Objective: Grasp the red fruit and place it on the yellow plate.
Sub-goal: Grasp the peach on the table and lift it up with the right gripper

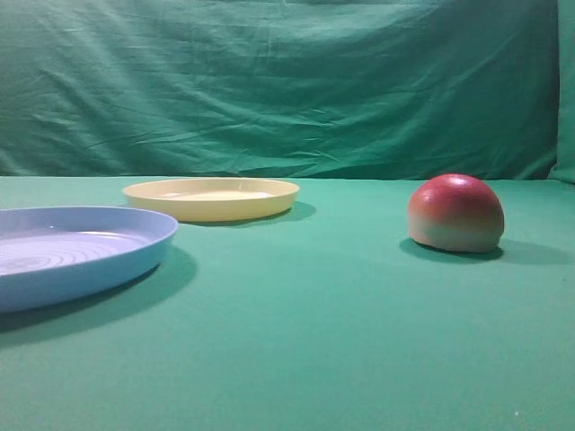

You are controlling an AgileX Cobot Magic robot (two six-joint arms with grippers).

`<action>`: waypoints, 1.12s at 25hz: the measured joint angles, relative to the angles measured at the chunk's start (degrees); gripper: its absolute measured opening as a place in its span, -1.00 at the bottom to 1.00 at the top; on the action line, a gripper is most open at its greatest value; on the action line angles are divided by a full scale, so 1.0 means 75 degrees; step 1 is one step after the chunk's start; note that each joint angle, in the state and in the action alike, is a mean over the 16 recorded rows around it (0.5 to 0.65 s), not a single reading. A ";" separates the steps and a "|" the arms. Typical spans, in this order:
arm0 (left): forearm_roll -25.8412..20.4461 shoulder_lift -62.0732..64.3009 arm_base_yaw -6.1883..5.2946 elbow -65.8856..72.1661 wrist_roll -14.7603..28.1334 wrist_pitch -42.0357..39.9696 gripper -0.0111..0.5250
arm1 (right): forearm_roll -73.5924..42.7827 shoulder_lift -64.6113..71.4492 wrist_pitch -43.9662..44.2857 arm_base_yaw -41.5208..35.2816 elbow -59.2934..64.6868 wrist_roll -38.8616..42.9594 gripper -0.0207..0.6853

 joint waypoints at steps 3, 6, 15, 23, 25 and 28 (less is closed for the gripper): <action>0.0000 0.0000 0.0000 0.0000 0.0000 0.0000 -0.37 | 0.0000 0.0000 0.0000 0.0000 0.0000 0.0000 -0.94; 0.0000 0.0000 0.0000 0.0000 0.0000 0.0000 -0.37 | 0.0000 0.0000 0.0000 0.0000 0.0000 0.0000 -0.94; 0.0000 0.0000 0.0000 0.0000 0.0000 0.0000 -0.37 | 0.0000 0.0000 0.0000 0.0000 0.0000 0.0000 -0.94; 0.0000 0.0000 0.0000 0.0000 0.0000 0.0000 -0.37 | -0.0002 0.0000 -0.0002 0.0000 0.0000 0.0000 -0.94; 0.0000 0.0000 0.0000 0.0000 0.0000 0.0000 -0.37 | -0.0003 0.0000 -0.0038 0.0000 0.0000 0.0002 -0.94; 0.0000 0.0000 0.0000 0.0000 0.0000 0.0000 -0.37 | 0.0051 0.0000 -0.0267 0.0000 0.0001 0.0007 -0.94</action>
